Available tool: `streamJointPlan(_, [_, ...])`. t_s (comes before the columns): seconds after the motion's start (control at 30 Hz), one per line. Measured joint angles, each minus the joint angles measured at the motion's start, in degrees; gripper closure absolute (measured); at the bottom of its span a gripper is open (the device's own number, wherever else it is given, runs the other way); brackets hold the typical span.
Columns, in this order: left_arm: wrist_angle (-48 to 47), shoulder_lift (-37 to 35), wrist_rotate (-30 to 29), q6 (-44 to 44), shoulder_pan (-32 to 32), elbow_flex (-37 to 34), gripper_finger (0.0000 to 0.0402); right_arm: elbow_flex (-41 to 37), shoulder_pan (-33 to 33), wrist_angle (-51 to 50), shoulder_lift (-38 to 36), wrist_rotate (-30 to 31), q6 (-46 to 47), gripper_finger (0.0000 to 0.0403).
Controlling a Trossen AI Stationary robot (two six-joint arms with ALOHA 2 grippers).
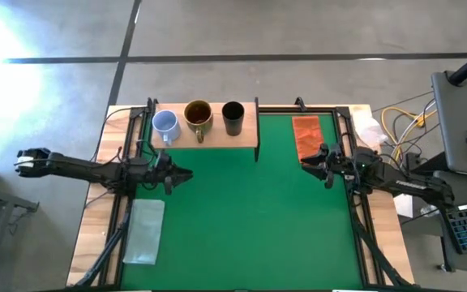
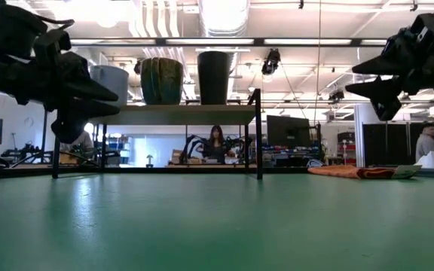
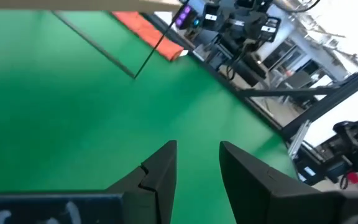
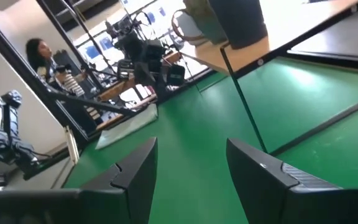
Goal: Stack small to large cups/mugs on shelf
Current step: Return to Home Position
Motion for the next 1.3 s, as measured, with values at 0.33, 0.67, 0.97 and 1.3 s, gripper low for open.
streamJointPlan(0.33, [0.19,7.21,-0.01,0.01,0.00,0.00,0.0294,0.00,0.00,-0.05,0.99,0.00,-0.22,0.0218])
streamJointPlan(0.67, [0.09,14.33,0.01,0.01,0.00,0.00,0.0294,0.00,0.00,-0.03,0.92,0.00,-0.22,0.0218])
streamJointPlan(0.97, [0.10,20.39,0.01,0.00,0.00,-0.02,0.0294,0.00,0.00,-0.03,0.95,0.00,-0.22,0.0218])
streamJointPlan(1.3, [0.61,26.28,-0.06,0.17,0.00,-0.02,0.0294,0.02,0.00,-0.03,0.99,0.00,-0.25,0.0218])
